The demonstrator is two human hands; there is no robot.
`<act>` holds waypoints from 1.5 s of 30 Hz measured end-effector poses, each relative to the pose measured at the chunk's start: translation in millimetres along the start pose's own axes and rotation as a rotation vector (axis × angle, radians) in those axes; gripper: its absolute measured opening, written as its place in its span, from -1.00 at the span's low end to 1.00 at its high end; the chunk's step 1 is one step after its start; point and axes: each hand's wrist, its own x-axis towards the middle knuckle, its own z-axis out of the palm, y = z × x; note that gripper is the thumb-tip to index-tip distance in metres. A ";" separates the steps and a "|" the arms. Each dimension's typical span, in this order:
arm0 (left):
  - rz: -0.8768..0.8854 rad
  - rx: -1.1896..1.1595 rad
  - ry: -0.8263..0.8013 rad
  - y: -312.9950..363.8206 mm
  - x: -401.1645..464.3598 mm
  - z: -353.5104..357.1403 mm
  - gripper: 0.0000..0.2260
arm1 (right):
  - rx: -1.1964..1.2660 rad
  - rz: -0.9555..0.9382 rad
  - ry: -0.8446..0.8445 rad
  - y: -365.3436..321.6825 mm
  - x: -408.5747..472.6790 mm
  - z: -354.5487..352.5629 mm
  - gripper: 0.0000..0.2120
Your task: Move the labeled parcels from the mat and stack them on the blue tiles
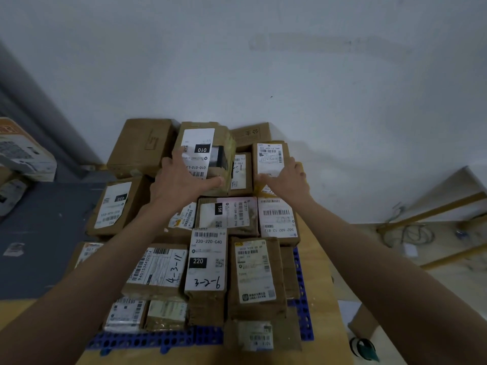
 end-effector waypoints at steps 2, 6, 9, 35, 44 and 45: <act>0.014 0.004 -0.001 7.6 -6.3 2.2 0.03 | 0.034 -0.098 0.040 -0.2 -8.2 -3.7 -0.15; 0.051 -0.026 0.002 30.0 -22.0 7.8 0.02 | 0.288 -0.275 0.015 6.1 -39.3 -9.8 -0.29; 0.105 -0.035 -0.005 51.0 -37.9 17.7 0.00 | 0.387 -0.406 -0.095 17.3 -65.4 -16.5 -0.25; 0.290 -0.037 -0.345 74.0 -91.1 112.7 -0.06 | 0.503 -0.184 -0.162 133.2 -95.5 -19.9 -0.22; 0.261 -0.016 -0.371 65.7 -81.4 121.4 -0.10 | 0.400 -0.132 -0.199 133.2 -77.1 -8.0 -0.20; 0.256 -0.004 -0.378 64.8 -79.5 122.3 -0.10 | 0.386 -0.128 -0.206 132.5 -75.2 -6.4 -0.20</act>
